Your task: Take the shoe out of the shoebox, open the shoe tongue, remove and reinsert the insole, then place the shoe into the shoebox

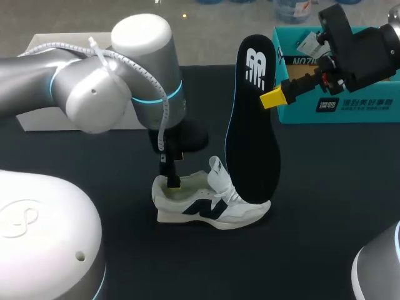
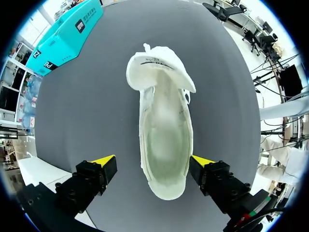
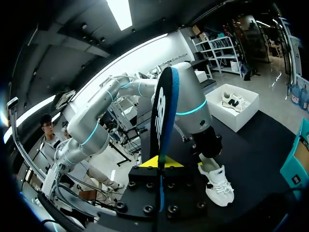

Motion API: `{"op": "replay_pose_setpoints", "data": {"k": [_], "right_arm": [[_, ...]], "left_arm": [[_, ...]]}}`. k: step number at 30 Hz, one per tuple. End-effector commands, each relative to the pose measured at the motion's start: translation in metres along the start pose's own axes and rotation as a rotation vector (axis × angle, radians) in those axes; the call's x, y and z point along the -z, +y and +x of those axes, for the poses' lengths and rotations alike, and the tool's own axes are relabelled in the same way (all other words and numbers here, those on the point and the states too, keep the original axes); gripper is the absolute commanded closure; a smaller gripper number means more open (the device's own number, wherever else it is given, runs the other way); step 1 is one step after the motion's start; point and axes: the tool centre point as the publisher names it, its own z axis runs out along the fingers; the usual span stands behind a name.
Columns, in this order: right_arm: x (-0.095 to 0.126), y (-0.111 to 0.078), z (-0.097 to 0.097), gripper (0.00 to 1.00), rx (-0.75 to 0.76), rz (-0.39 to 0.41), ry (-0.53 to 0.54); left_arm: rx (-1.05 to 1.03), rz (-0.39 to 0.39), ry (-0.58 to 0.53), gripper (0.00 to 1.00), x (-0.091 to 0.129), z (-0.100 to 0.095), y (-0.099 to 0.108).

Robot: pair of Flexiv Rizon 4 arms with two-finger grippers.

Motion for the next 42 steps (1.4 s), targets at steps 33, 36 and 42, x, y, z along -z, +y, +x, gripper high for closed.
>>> {"op": "replay_pose_setpoints", "data": {"k": [33, 36, 42], "right_arm": [[-0.001, 0.001, -0.001, 1.00, -0.001, 0.002, 0.001], [-0.001, 0.001, -0.001, 1.00, -0.001, 0.002, 0.001], [-0.001, 0.001, -0.001, 1.00, -0.001, 0.002, 0.001]], "left_arm": [[-0.025, 0.050, 0.033, 1.00, -0.045, -0.002, -0.036], [-0.025, 0.050, 0.033, 1.00, -0.045, -0.002, -0.036], [-0.025, 0.050, 0.033, 1.00, -0.045, -0.002, -0.036]]}}
